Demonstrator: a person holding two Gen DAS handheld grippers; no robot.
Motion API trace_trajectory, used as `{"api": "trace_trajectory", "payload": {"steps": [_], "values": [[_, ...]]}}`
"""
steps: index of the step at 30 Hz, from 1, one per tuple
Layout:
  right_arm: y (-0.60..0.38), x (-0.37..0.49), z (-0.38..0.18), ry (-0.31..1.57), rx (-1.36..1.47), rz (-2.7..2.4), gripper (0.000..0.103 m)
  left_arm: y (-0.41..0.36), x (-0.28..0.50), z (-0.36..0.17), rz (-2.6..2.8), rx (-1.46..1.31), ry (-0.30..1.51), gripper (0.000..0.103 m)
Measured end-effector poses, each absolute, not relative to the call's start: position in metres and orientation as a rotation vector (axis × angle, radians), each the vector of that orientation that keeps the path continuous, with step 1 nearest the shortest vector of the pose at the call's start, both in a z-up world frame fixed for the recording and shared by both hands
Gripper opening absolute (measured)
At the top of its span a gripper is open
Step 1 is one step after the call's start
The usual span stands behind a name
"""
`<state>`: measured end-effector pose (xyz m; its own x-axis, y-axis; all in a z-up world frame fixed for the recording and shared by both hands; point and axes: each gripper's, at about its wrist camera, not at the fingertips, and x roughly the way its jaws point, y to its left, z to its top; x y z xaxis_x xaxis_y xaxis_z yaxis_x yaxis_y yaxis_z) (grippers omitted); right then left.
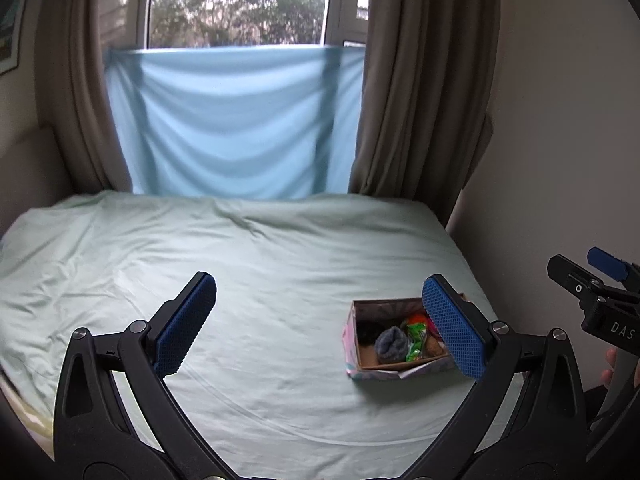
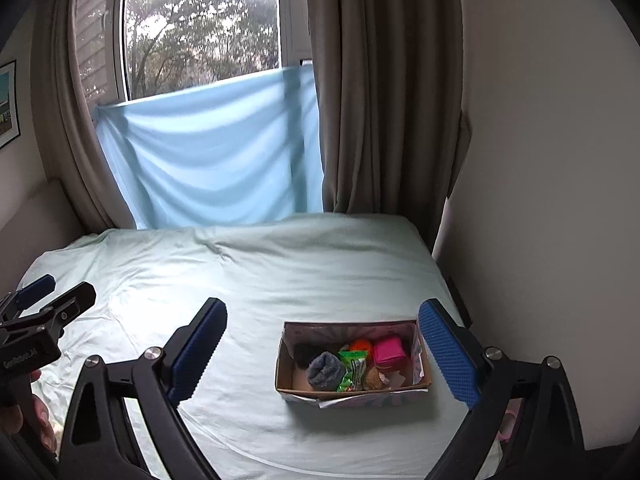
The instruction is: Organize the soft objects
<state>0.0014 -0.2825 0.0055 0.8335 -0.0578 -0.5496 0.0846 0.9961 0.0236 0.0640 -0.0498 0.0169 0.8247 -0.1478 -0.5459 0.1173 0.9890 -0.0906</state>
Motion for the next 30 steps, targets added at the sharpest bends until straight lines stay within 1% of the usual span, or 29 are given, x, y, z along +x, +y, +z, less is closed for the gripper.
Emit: {"api": "trace_trajectory", "payload": {"steps": [9, 30], "values": [[-0.271, -0.014, 0.011, 0.52, 0.054, -0.099, 0.096, -0.047, 0.042, 0.027, -0.1, 0.011, 0.499, 0.103], [-0.266, -0.002, 0.01, 0.494, 0.045, -0.076, 0.096, -0.048, 0.044, 0.024, -0.075, -0.001, 0.481, 0.103]]}}
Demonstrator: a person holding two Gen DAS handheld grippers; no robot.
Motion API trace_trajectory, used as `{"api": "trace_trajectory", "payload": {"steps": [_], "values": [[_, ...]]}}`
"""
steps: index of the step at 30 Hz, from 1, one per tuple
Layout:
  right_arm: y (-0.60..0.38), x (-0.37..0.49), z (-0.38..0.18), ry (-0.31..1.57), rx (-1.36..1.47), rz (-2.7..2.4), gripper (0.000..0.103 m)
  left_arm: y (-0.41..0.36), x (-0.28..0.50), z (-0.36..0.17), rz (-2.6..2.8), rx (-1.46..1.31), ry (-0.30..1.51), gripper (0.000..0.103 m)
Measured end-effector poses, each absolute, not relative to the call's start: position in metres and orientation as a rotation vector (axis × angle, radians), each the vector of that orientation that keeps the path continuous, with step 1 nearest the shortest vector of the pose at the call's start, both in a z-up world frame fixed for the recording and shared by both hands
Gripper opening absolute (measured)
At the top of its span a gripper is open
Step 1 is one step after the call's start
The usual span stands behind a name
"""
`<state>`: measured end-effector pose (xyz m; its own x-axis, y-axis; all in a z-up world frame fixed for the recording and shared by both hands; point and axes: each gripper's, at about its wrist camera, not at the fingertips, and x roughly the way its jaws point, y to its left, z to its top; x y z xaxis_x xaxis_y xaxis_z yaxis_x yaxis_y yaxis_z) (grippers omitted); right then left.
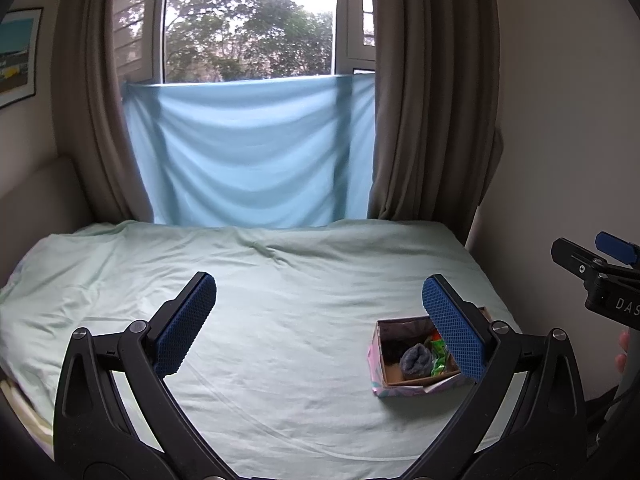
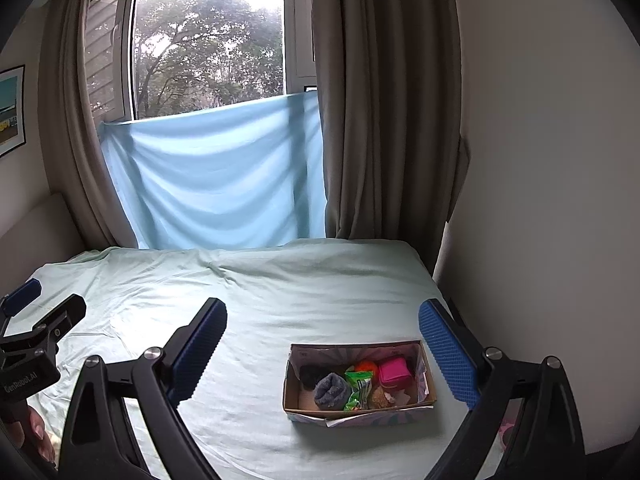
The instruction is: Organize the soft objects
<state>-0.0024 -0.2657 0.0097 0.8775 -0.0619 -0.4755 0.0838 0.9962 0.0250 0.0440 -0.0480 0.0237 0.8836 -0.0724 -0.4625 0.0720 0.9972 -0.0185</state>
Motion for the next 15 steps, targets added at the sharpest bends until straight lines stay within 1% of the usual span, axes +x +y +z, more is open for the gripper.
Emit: {"api": "trace_trajectory", "payload": {"steps": [15], "values": [[-0.272, 0.002, 0.012, 0.499, 0.052, -0.088, 0.096, -0.049, 0.055, 0.018, -0.065, -0.012, 0.504, 0.103]]}}
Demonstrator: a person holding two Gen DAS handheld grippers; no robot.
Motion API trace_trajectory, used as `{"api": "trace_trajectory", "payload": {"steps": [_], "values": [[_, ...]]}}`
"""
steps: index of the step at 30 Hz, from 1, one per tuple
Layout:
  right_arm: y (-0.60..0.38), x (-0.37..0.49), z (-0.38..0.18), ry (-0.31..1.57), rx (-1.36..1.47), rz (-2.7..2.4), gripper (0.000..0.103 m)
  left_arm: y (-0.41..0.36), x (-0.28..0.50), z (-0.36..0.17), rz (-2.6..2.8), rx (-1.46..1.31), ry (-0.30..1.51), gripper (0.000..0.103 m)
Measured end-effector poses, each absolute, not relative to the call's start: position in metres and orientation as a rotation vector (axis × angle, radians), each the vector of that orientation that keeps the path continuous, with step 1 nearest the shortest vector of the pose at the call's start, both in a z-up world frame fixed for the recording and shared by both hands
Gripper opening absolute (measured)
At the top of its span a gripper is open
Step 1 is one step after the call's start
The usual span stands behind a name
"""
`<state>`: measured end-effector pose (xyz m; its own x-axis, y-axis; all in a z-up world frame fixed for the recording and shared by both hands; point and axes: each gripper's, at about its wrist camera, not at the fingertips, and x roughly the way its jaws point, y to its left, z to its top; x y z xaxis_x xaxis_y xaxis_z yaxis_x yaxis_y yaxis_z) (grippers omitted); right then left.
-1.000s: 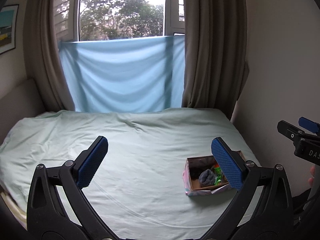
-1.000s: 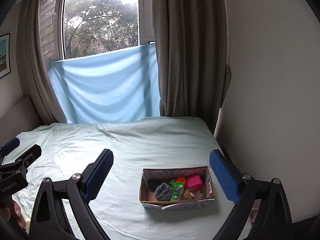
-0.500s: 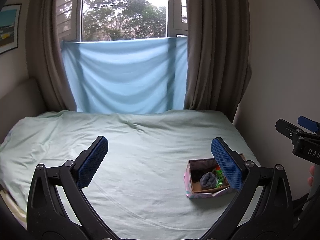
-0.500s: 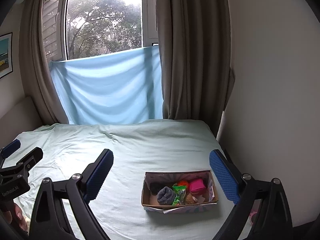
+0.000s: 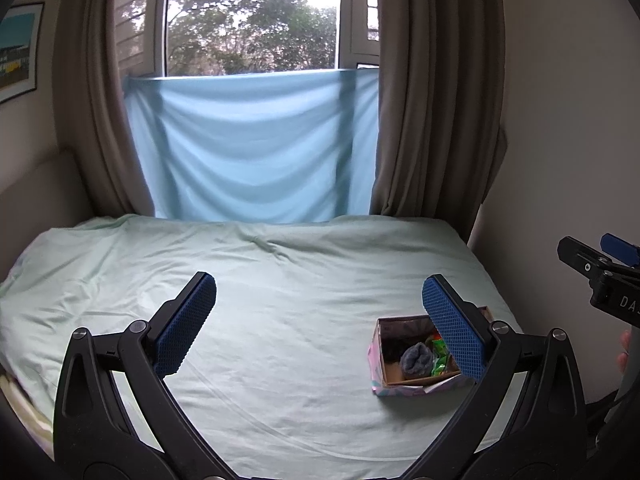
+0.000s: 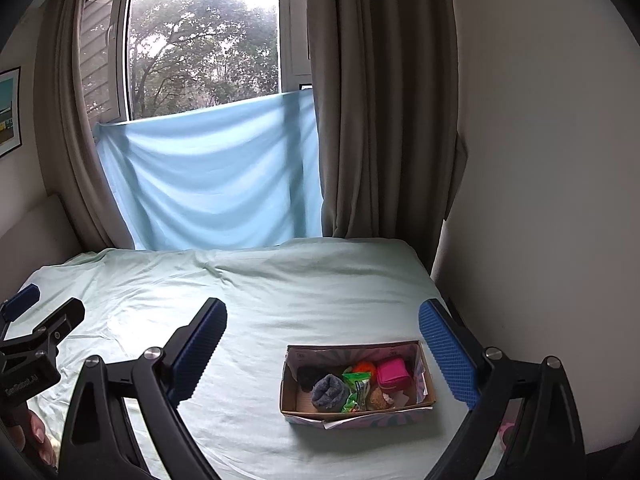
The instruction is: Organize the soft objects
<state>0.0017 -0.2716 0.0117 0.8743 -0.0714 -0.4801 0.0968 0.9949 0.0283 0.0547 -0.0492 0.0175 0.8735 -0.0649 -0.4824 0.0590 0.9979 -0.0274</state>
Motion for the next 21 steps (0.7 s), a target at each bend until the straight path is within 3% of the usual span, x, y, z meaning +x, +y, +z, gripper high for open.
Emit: {"api": "trace_trajectory", "payload": {"steps": [21], "values": [[-0.2768, 0.0053, 0.0145, 0.493, 0.048, -0.095, 0.096, -0.0542, 0.0568, 0.0149, -0.068, 0.003, 0.475, 0.103]]}}
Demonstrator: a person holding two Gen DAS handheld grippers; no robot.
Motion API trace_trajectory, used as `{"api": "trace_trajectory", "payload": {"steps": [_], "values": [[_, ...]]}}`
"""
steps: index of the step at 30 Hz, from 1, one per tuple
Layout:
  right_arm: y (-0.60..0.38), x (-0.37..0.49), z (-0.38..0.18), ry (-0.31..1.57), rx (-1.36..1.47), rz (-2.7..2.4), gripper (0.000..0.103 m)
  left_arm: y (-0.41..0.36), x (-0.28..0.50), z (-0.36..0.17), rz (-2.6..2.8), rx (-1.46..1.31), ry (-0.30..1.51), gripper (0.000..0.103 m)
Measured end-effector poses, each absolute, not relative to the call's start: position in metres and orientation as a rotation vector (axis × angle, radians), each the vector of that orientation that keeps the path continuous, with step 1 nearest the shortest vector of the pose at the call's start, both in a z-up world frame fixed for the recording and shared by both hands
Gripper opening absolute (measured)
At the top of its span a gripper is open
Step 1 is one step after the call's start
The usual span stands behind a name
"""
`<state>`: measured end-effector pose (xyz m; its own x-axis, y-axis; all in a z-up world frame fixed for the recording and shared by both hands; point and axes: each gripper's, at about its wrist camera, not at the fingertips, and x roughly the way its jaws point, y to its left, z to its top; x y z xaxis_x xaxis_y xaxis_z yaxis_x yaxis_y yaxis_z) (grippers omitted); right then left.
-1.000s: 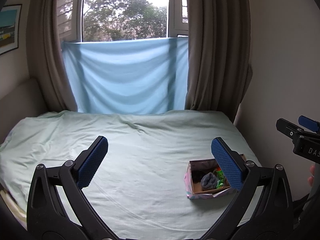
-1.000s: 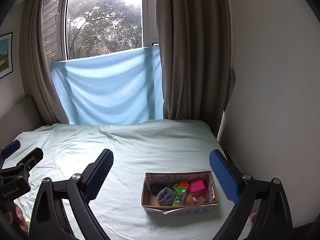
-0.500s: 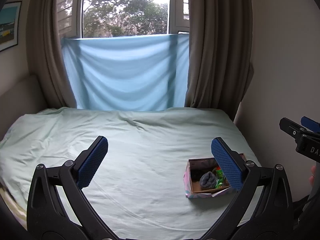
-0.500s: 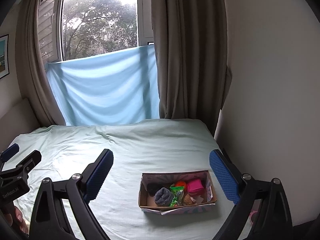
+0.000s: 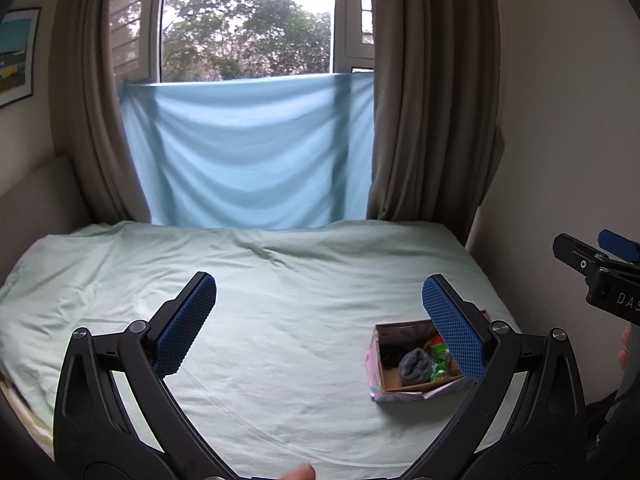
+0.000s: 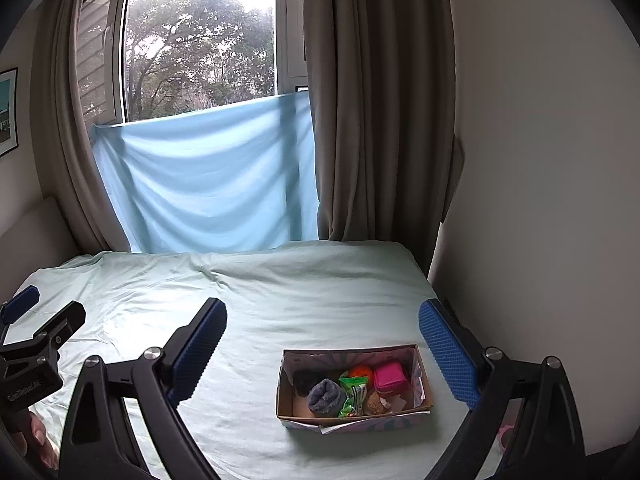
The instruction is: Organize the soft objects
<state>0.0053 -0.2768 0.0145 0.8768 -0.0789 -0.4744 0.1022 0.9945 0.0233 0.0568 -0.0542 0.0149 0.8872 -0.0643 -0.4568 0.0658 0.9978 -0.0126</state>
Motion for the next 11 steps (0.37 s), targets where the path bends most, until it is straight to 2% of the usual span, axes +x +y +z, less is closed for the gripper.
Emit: {"api": "trace_trajectory", "payload": {"steps": [11], "values": [[-0.272, 0.015, 0.013, 0.5, 0.039, -0.082, 0.096, -0.042, 0.066, 0.007, -0.09, -0.051, 0.492, 0.103]]}}
